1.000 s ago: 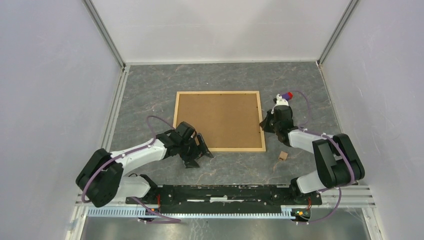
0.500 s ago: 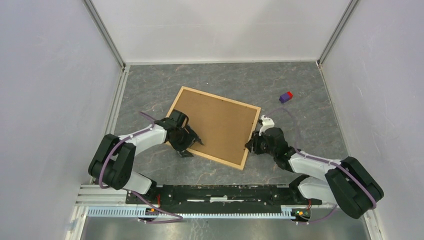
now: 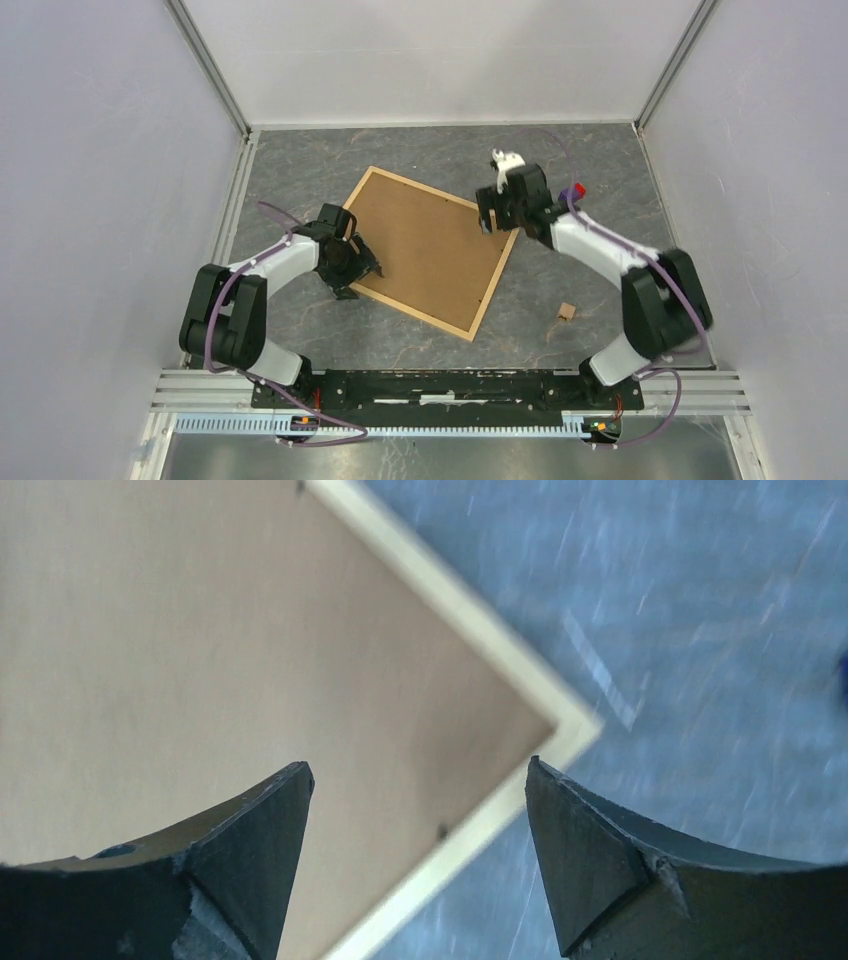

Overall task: Put the photo into the frame
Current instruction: Adjust the photo frame at the center of the board.

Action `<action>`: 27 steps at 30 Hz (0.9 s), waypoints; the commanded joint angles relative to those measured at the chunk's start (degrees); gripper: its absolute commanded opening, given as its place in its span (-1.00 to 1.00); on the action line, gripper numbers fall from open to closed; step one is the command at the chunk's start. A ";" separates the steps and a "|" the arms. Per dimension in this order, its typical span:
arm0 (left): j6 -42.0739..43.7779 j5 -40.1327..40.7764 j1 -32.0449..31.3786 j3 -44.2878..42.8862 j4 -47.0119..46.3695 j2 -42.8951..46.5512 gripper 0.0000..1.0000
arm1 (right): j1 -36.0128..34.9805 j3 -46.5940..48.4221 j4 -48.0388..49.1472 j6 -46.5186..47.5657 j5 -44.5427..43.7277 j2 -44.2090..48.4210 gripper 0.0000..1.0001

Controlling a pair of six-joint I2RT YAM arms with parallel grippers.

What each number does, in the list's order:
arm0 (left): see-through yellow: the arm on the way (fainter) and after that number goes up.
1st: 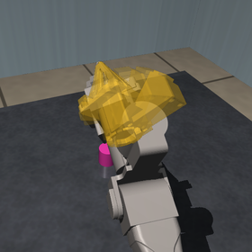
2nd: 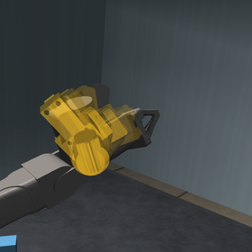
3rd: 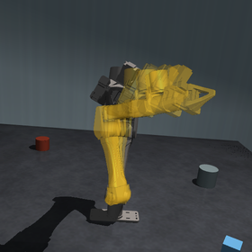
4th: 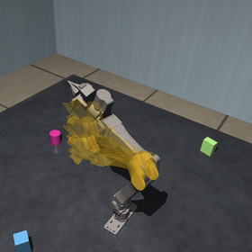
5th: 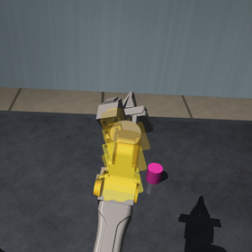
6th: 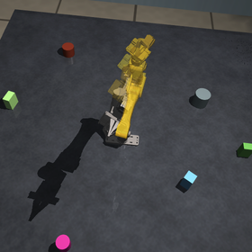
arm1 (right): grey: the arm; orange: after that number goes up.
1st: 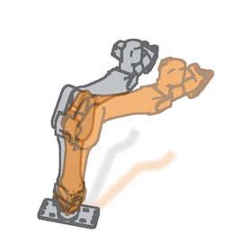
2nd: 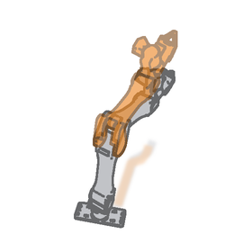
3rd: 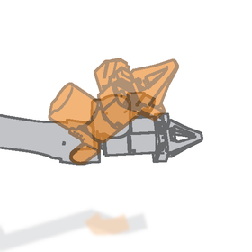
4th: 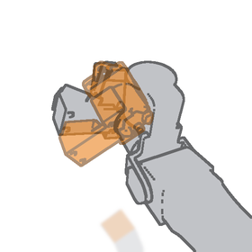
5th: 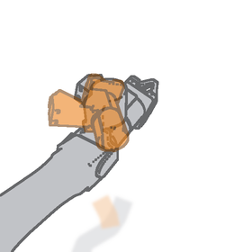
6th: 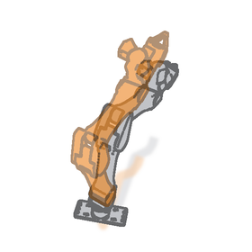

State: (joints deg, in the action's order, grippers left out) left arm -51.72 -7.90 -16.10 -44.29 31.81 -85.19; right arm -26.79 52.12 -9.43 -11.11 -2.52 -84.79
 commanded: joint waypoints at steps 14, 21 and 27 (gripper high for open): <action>20.17 2.13 2.52 -6.79 4.21 -5.88 0.43 | 5.82 18.43 -4.88 6.92 8.03 -24.01 0.60; 23.06 -0.42 4.13 -12.86 6.14 -13.45 0.40 | 5.35 1.94 0.01 0.90 20.77 -14.60 0.46; 27.93 -1.66 7.38 -18.90 9.37 -18.64 0.28 | 0.14 -11.88 0.64 -2.88 23.29 -2.43 0.41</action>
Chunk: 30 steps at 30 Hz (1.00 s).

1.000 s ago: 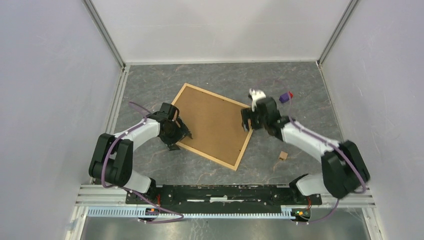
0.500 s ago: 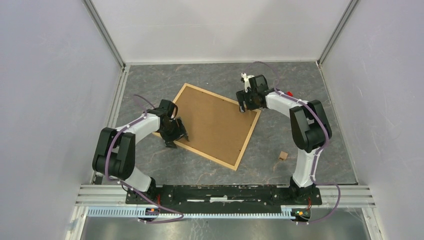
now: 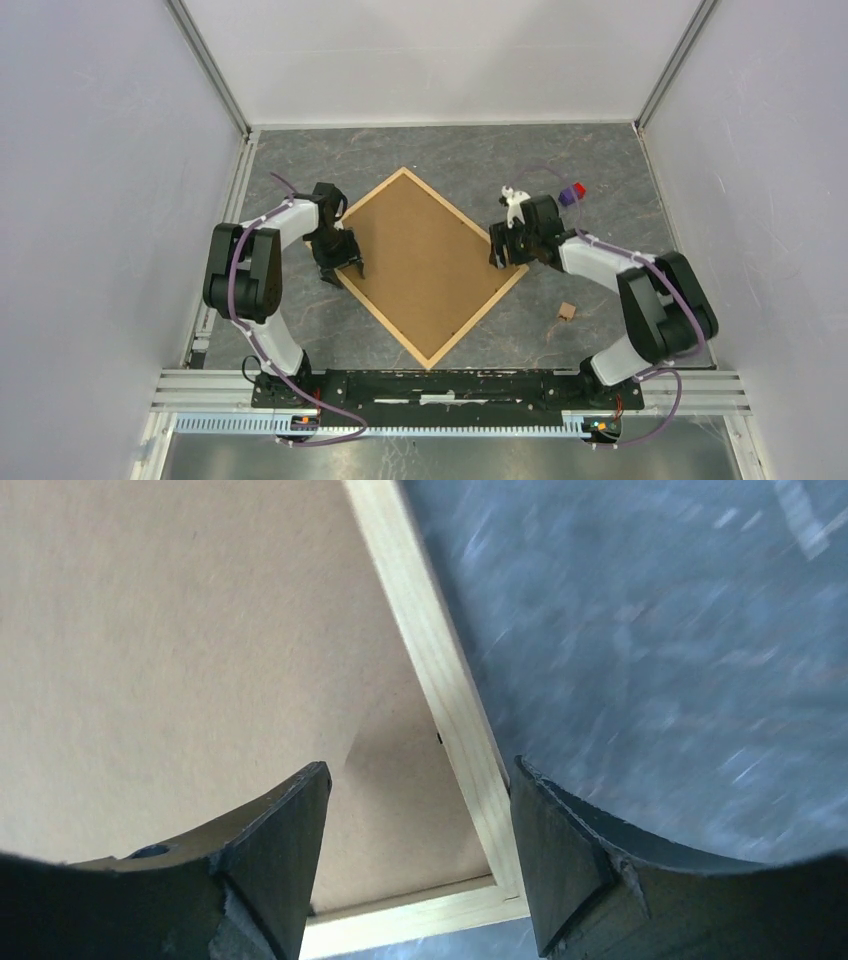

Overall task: Put the photo into the frame
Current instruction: Adjust the photo frame at the center of the board.

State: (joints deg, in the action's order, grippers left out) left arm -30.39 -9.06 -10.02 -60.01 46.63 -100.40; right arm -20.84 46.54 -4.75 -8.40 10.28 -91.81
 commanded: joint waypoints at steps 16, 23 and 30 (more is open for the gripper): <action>6.87 1.55 1.41 0.24 -7.12 -0.76 0.08 | -0.24 15.93 -26.80 5.70 -3.94 -3.36 -0.17; 5.54 5.73 1.36 -0.39 -6.55 -1.66 -0.36 | -0.39 15.38 -26.31 6.47 -1.78 -4.99 -0.31; 5.48 8.65 1.41 -1.08 -5.50 -2.28 -0.60 | -0.90 14.07 -25.57 6.95 -0.44 -5.84 -0.40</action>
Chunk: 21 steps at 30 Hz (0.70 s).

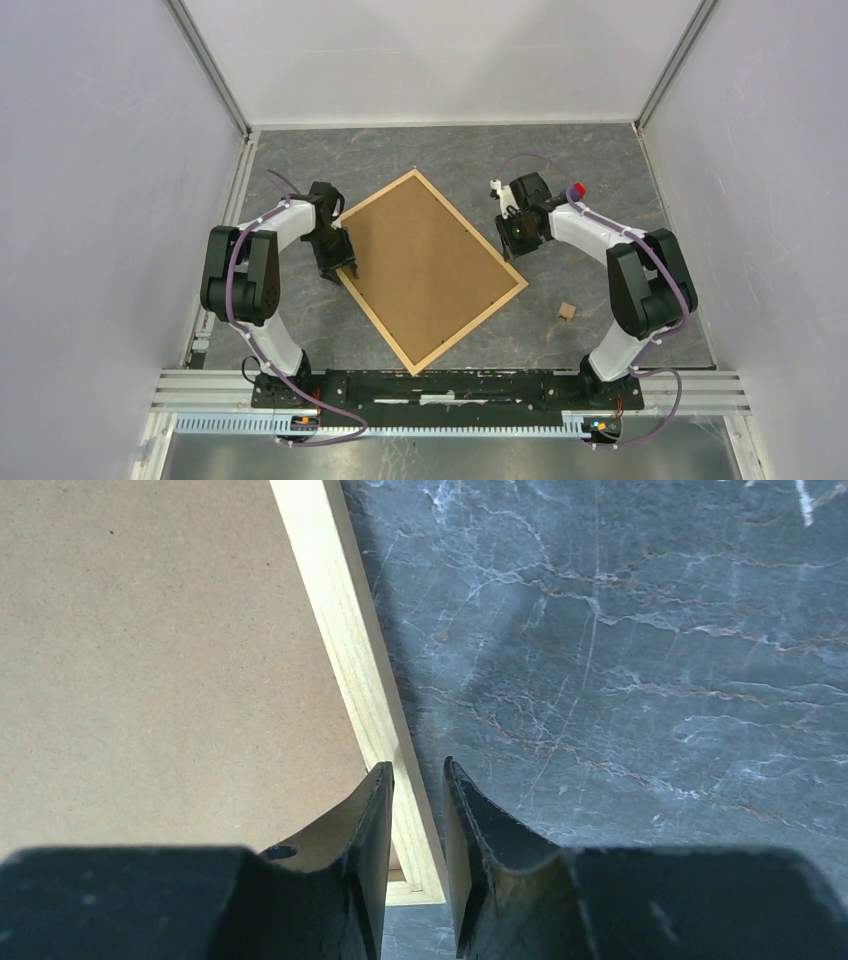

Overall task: Put the photo into the frame
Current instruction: Adjust the photo frame at the center of the board.

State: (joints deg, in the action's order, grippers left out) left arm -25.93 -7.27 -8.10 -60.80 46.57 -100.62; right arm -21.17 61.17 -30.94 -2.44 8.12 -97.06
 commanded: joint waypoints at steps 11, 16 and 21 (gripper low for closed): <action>0.97 8.69 -0.53 -0.64 -4.90 -2.47 -0.82 | -0.96 -3.24 1.38 1.45 2.34 -0.21 -0.43; 0.84 9.44 -0.56 -0.62 -4.72 -2.36 -0.92 | -1.07 -4.37 2.54 1.31 2.19 -0.94 -0.45; 0.82 9.37 -0.60 -0.56 -4.66 -2.39 -0.95 | -1.04 -4.11 2.57 0.89 -1.36 -1.49 -0.48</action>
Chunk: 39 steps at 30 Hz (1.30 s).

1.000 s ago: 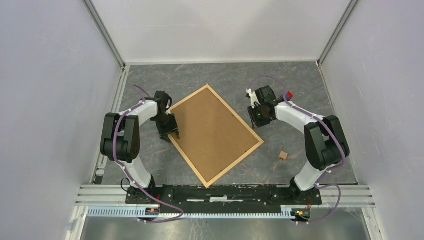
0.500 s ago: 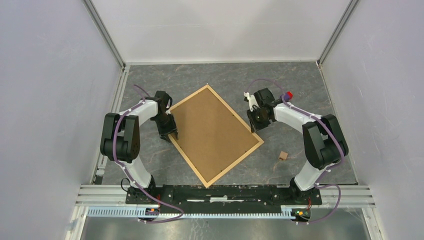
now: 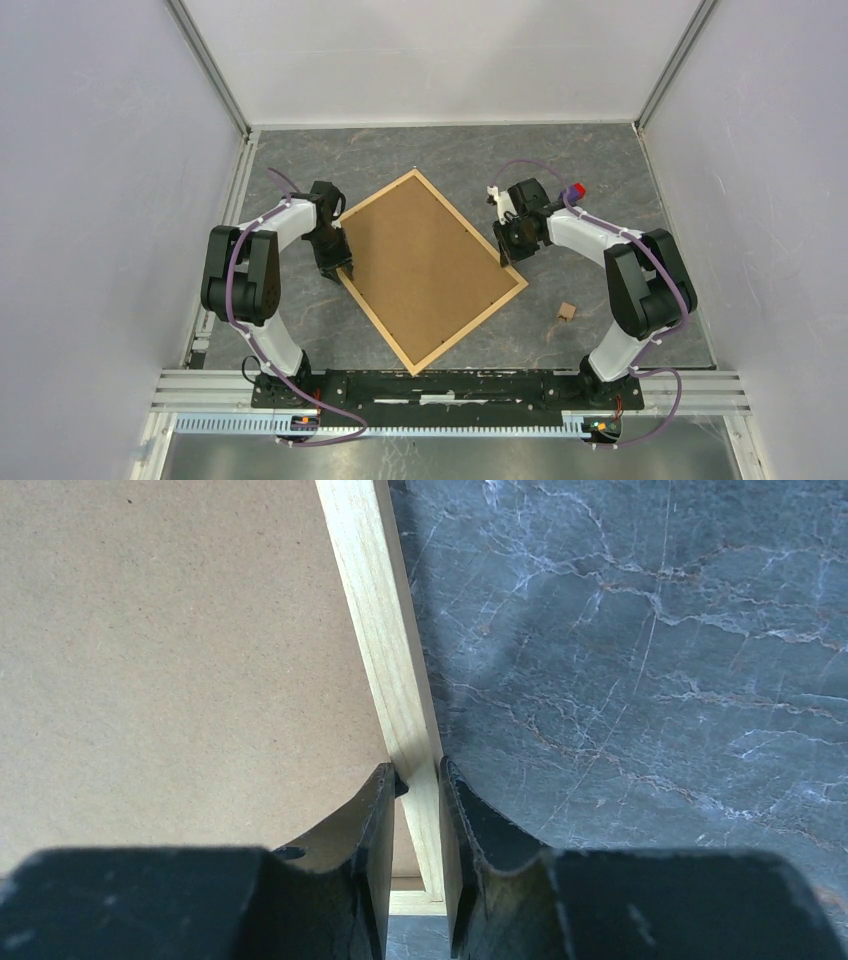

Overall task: Put the photo into the frame
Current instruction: Adjust the photo frame at the center of the board, then install the photo frame at the center of the board.

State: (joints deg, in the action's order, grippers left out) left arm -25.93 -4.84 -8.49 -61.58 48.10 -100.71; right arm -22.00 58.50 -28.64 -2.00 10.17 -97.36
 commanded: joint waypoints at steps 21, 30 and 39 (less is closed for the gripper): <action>1.15 6.51 -0.43 0.06 -6.16 -2.39 -0.96 | 0.79 -2.75 0.43 0.70 -0.61 0.78 -0.42; 1.25 6.25 -0.51 -0.03 -6.12 -2.57 -0.96 | 0.51 -2.09 0.68 0.52 -1.50 -0.90 -0.43; 1.24 5.92 -0.65 -0.14 -6.10 -2.65 -0.96 | 0.25 -2.14 1.37 0.26 -1.80 -2.63 -0.43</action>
State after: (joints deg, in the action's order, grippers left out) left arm -25.93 -3.81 -8.73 -61.93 48.90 -100.71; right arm -21.37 57.28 -27.53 -2.20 10.66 -96.71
